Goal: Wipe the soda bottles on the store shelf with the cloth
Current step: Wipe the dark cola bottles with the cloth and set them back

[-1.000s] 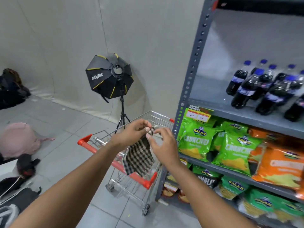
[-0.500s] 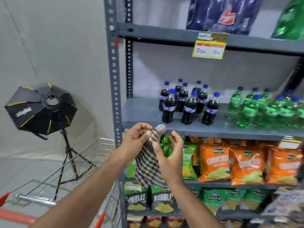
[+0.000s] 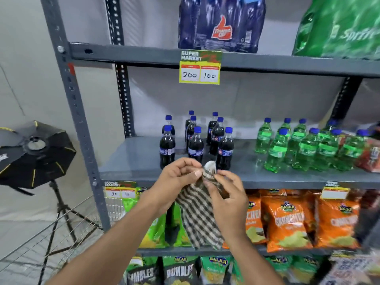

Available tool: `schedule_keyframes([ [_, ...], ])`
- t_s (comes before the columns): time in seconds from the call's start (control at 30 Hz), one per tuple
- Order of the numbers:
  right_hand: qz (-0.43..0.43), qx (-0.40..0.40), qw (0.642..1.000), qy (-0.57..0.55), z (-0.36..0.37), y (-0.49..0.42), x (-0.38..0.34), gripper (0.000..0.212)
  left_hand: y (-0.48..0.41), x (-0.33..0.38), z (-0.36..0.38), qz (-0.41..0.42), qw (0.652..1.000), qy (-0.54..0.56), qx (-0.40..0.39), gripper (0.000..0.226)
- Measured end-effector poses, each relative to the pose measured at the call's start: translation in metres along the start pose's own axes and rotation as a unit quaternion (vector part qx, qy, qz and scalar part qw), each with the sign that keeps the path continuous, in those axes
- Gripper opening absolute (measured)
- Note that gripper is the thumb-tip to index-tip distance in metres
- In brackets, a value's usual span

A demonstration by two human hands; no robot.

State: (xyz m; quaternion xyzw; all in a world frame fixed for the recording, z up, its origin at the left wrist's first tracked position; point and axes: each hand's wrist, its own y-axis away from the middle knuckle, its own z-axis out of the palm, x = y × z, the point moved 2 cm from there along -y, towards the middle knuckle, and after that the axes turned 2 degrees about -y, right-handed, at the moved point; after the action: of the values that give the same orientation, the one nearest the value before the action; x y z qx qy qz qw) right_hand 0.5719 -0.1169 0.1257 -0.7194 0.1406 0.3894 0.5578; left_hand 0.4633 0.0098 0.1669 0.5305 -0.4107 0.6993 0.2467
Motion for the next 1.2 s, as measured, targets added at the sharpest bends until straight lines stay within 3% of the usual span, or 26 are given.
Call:
schedule_keyframes([
  [0.17,-0.033,-0.002,0.999,0.005,-0.024,-0.021,0.011,0.026,-0.051,0.021,0.006,0.033,0.984,-0.117,0.132,0.017],
  [0.27,-0.059,-0.021,0.998,0.021,-0.033,-0.029,0.016,0.03,-0.091,0.04,0.001,0.058,0.965,-0.192,0.171,0.028],
  [0.43,-0.08,-0.011,0.996,0.033,-0.045,-0.039,0.023,0.034,-0.151,0.036,-0.005,-0.017,0.959,-0.258,0.119,0.056],
  [0.57,-0.092,-0.008,0.994,0.052,-0.049,-0.043,0.024,0.034,-0.165,0.009,-0.019,-0.098,0.944,-0.306,0.075,0.057],
  [0.67,-0.125,-0.017,0.989,0.079,-0.049,-0.044,0.022,0.034,-0.161,-0.005,-0.026,-0.106,0.952,-0.278,0.075,0.05],
  [0.83,-0.147,-0.046,0.984,0.093,-0.038,-0.044,0.02,0.035,-0.15,-0.002,-0.019,0.005,0.97,-0.239,0.05,0.027],
  [1.0,-0.172,-0.029,0.98,0.097,-0.021,-0.066,-0.002,0.033,-0.136,0.021,-0.001,0.083,0.994,-0.058,0.035,0.024],
  [1.2,-0.211,-0.06,0.958,0.186,0.006,-0.089,-0.044,0.03,-0.116,0.02,0.022,0.017,0.979,0.191,-0.067,0.041],
])
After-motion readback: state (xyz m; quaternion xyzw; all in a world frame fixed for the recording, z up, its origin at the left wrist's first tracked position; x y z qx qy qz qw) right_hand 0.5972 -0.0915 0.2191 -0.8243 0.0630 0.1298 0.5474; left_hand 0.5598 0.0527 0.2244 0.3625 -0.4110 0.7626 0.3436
